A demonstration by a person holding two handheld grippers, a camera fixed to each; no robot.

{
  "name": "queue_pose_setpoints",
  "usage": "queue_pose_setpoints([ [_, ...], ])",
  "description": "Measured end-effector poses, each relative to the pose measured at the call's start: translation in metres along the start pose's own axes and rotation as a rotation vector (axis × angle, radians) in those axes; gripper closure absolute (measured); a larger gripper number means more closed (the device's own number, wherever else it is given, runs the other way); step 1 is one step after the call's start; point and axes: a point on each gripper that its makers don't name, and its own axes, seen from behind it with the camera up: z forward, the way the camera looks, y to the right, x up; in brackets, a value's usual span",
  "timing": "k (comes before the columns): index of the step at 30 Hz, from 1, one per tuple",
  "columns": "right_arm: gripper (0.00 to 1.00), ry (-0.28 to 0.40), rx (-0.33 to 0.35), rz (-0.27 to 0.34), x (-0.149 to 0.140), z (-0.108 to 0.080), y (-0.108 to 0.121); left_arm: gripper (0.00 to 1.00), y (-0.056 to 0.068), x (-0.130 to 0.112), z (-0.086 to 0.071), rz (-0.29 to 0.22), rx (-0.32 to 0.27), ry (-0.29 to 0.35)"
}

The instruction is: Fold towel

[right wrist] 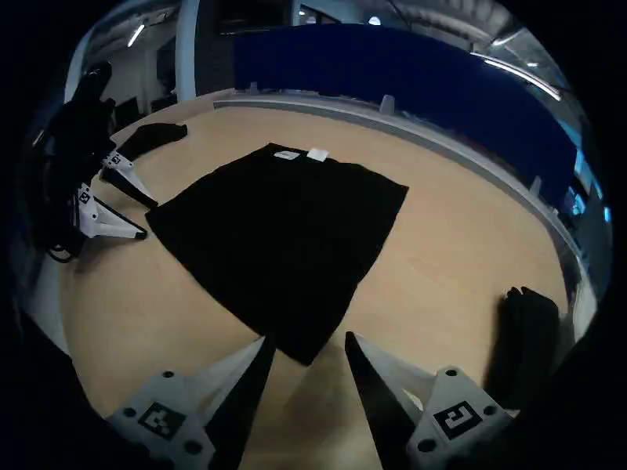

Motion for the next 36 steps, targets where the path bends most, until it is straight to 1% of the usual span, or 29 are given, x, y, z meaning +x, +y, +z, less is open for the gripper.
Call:
queue_pose_setpoints([
  [3, 0.41, -0.012, 0.013, 0.004, -0.004, -0.001, -0.002, 0.32, 0.000, -0.001, -0.003, -0.007, 0.001, -0.005],
  [5, 0.43, -0.019, 0.010, 0.003, -0.007, -0.001, -0.002, 0.34, -0.001, -0.001, -0.003, -0.009, 0.003, -0.008],
  [9, 0.47, -0.029, 0.011, -0.006, -0.012, -0.002, -0.002, 0.42, -0.003, -0.002, -0.002, -0.009, 0.015, -0.010],
  [15, 0.48, -0.032, 0.022, -0.008, -0.012, -0.001, -0.006, 0.45, -0.004, -0.003, -0.001, -0.005, 0.019, -0.016],
  [16, 0.51, -0.034, 0.026, -0.008, -0.013, -0.001, -0.007, 0.45, -0.005, -0.003, -0.001, -0.005, 0.020, -0.016],
  [20, 0.73, -0.045, 0.045, -0.004, -0.013, -0.001, -0.012, 0.46, -0.005, -0.003, -0.001, -0.002, 0.023, -0.019],
  [23, 0.78, -0.052, 0.046, -0.002, -0.013, -0.001, -0.014, 0.47, -0.004, -0.004, -0.002, -0.002, 0.026, -0.023],
  [27, 0.82, -0.058, 0.041, 0.001, -0.013, -0.001, -0.014, 0.48, -0.004, -0.004, -0.002, -0.011, 0.030, -0.031],
  [29, 0.83, -0.061, 0.039, 0.004, -0.013, -0.001, -0.014, 0.52, -0.004, -0.004, -0.002, -0.010, 0.032, -0.033],
  [36, 0.85, -0.074, 0.025, 0.007, -0.013, -0.003, -0.013, 0.74, -0.004, -0.006, -0.004, 0.002, 0.034, -0.041],
])
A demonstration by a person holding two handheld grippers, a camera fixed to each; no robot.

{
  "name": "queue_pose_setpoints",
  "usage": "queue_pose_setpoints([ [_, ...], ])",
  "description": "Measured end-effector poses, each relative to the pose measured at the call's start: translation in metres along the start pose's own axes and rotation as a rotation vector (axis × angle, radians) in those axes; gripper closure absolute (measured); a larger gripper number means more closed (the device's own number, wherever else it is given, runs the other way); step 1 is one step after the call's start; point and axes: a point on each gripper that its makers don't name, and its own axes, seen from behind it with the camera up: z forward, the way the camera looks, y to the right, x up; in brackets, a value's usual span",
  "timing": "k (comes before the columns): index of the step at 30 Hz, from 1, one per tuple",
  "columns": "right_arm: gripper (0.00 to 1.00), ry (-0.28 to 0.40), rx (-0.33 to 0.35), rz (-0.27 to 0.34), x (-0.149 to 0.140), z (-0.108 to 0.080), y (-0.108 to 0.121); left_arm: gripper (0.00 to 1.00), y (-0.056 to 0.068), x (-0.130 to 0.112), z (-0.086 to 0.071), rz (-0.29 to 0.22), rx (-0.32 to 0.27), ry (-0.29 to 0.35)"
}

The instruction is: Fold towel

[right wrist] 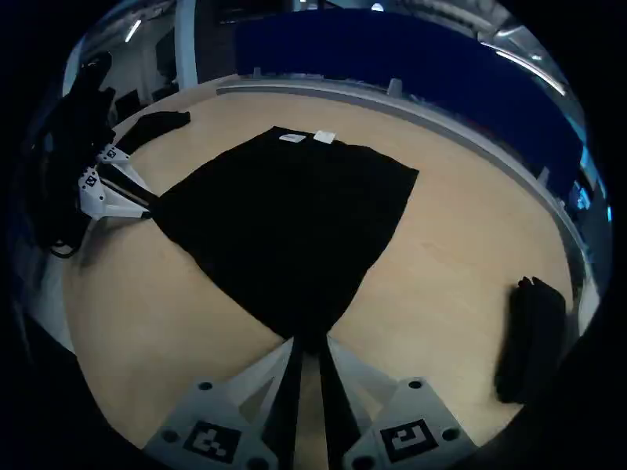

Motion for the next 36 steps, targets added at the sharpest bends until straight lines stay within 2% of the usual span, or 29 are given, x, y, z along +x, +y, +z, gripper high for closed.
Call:
queue_pose_setpoints([
  [3, 0.86, -0.004, -0.003, 0.001, 0.000, -0.001, 0.001, 0.80, 0.000, 0.000, -0.002, -0.011, 0.006, -0.006],
  [6, 0.87, -0.006, -0.007, 0.006, 0.000, -0.001, 0.002, 0.82, 0.000, 0.000, -0.003, -0.013, 0.001, -0.009],
  [9, 0.87, -0.004, -0.011, 0.012, 0.001, -0.003, 0.004, 0.88, -0.002, 0.001, -0.004, -0.004, 0.004, -0.005],
  [15, 0.87, 0.005, -0.012, 0.016, 0.005, -0.004, 0.005, 0.89, -0.001, 0.003, -0.005, -0.002, 0.005, -0.004],
  [24, 0.87, 0.030, -0.011, 0.014, 0.018, -0.010, 0.003, 0.89, -0.001, 0.011, -0.009, -0.028, 0.018, 0.016],
  [36, 0.87, 0.092, -0.015, 0.013, 0.053, -0.045, 0.001, 0.90, -0.008, 0.032, -0.046, -0.095, 0.038, 0.053],
])
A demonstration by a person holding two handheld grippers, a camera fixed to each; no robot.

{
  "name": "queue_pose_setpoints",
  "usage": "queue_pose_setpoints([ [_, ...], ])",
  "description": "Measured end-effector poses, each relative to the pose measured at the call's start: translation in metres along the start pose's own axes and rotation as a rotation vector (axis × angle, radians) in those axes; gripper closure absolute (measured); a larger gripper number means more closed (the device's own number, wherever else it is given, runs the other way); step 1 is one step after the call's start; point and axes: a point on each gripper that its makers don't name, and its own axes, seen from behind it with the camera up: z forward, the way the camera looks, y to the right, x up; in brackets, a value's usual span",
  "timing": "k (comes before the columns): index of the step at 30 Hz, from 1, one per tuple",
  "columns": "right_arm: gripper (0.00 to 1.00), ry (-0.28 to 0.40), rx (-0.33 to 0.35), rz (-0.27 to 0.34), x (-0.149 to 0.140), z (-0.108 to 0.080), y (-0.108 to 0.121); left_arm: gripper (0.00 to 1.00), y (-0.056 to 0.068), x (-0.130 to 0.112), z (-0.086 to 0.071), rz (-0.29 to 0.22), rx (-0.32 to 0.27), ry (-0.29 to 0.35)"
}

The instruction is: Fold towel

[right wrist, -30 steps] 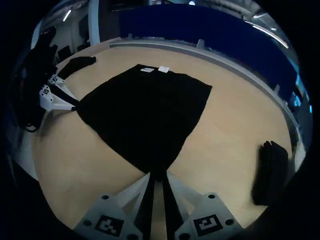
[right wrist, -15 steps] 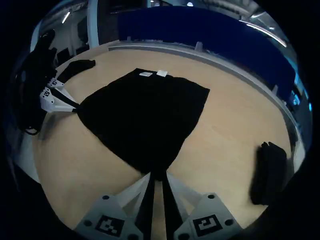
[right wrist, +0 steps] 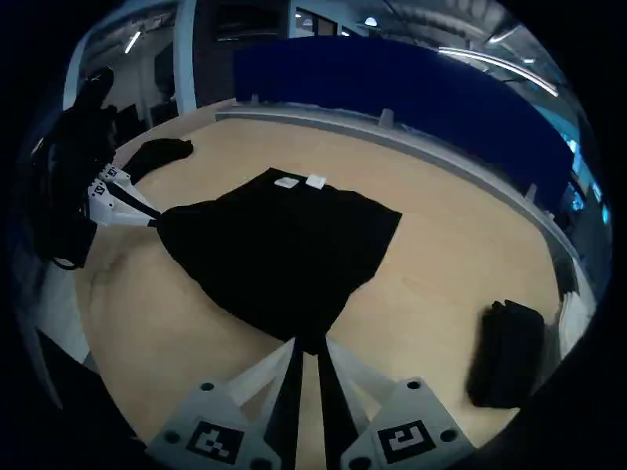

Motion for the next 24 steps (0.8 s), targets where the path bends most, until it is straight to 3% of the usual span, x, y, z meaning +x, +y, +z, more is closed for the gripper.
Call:
queue_pose_setpoints([
  [8, 0.88, 0.033, -0.001, 0.007, 0.020, -0.032, -0.006, 0.90, 0.005, 0.008, -0.031, -0.026, 0.004, 0.015],
  [18, 0.88, 0.047, 0.002, 0.020, 0.031, -0.068, -0.015, 0.90, 0.027, 0.009, -0.070, -0.056, -0.005, 0.016],
  [24, 0.88, 0.036, 0.010, 0.026, 0.027, -0.075, -0.021, 0.90, 0.030, 0.005, -0.075, -0.071, -0.005, 0.010],
])
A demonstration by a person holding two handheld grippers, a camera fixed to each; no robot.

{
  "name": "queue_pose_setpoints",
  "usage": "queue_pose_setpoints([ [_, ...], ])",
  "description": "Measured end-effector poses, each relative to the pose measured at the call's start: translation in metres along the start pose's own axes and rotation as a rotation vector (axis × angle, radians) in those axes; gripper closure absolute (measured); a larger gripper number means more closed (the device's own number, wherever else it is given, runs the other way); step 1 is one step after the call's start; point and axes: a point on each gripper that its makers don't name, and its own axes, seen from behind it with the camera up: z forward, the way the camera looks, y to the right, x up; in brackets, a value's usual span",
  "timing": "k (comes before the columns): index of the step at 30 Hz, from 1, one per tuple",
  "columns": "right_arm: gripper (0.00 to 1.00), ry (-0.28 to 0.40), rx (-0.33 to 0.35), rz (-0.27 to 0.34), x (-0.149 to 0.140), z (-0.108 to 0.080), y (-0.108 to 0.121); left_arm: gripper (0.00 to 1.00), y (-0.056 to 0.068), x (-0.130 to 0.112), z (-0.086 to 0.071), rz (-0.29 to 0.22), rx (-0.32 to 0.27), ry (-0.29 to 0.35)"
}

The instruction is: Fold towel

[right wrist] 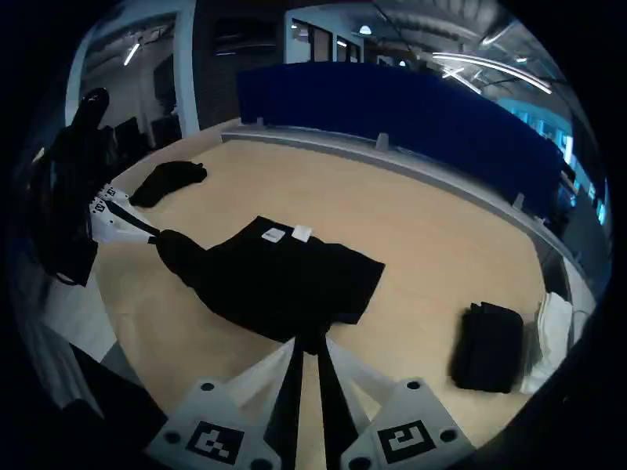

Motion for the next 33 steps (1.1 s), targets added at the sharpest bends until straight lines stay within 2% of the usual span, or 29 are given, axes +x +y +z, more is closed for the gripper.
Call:
queue_pose_setpoints([
  [9, 0.88, 0.012, 0.008, -0.006, 0.013, 0.009, 0.003, 0.90, -0.007, 0.015, 0.008, -0.005, 0.008, 0.012],
  [17, 0.88, 0.031, -0.006, 0.005, 0.034, 0.027, 0.023, 0.90, -0.023, 0.042, 0.022, 0.003, 0.023, 0.033],
  [27, 0.88, 0.023, -0.030, 0.033, 0.047, 0.067, 0.056, 0.90, -0.044, 0.070, 0.057, 0.025, 0.028, 0.041],
  [33, 0.88, 0.006, -0.029, 0.064, 0.047, 0.091, 0.070, 0.90, -0.055, 0.076, 0.081, 0.029, 0.028, 0.030],
])
